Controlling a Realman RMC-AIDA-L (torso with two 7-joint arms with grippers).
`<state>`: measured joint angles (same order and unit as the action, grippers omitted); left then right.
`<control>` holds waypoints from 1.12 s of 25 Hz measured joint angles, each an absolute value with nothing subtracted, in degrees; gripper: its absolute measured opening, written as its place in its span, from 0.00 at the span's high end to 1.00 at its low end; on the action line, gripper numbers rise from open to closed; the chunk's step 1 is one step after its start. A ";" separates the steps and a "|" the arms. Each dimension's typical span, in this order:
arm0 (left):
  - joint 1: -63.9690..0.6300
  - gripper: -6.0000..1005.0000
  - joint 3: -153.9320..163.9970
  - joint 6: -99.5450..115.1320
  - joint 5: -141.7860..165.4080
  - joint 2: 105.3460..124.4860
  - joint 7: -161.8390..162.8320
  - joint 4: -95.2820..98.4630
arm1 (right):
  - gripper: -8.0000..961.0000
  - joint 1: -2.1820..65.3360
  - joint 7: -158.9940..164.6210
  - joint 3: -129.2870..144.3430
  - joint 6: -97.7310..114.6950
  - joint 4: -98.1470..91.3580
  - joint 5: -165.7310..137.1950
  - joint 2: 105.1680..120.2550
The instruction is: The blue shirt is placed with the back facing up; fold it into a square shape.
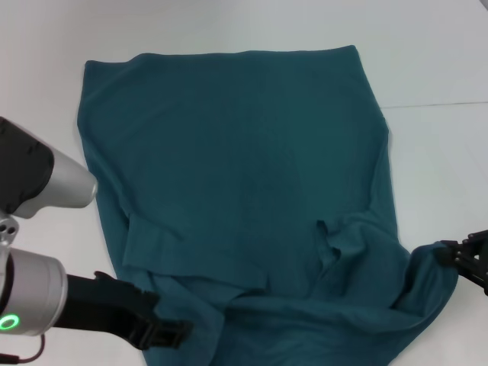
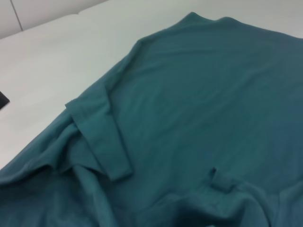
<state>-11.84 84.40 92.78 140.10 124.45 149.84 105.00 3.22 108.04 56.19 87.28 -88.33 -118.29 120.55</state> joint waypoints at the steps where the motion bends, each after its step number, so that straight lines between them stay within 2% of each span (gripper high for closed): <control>1: -12.16 0.38 84.42 92.75 139.45 124.45 149.84 104.43 | 0.92 3.55 108.14 56.32 87.13 -88.20 -118.42 120.55; 16: -14.80 0.36 84.98 91.15 134.45 124.51 150.99 98.67 | 0.91 4.81 109.51 57.72 85.29 -86.67 -119.62 120.45; 28: -14.47 0.30 91.58 86.12 134.81 124.47 154.61 95.38 | 0.91 6.04 109.63 57.34 85.16 -85.06 -120.40 120.32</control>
<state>-14.47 91.58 86.12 134.81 124.47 154.61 95.38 6.03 109.63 57.34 85.16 -85.06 -120.40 120.32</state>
